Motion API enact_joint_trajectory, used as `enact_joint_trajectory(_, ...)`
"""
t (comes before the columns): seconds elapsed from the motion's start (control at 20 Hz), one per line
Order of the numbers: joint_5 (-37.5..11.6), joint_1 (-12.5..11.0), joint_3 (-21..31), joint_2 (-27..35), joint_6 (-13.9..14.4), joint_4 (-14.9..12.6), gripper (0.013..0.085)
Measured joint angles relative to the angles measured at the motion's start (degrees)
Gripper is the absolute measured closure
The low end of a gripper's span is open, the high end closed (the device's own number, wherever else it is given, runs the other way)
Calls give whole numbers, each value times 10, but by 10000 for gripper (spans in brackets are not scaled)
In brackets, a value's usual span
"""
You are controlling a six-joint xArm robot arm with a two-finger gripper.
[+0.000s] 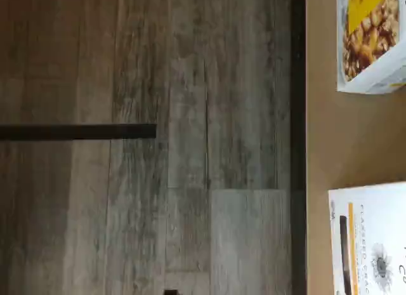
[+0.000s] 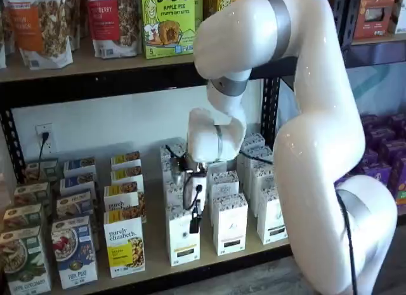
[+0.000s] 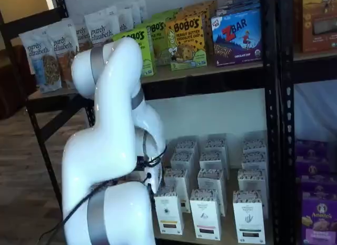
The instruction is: Pick up the white box with a yellow strip in the middle, on the bottom shelf, the fourth box from the left
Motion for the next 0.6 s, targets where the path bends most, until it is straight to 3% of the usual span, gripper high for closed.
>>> enact_joint_trajectory(0.05, -4, 0, 1, 0, 6, -6, 130)
enact_joint_trajectory(0.1, -28, 3, 10, 0, 41, -42, 130)
enact_joint_trajectory(0.2, -40, 7, 14, 2, 58, -57, 130)
enact_joint_trajectory(0.4, -56, 13, 18, 5, 58, -51, 130)
enact_joint_trajectory(0.6, -83, 18, 18, 15, 38, -27, 130)
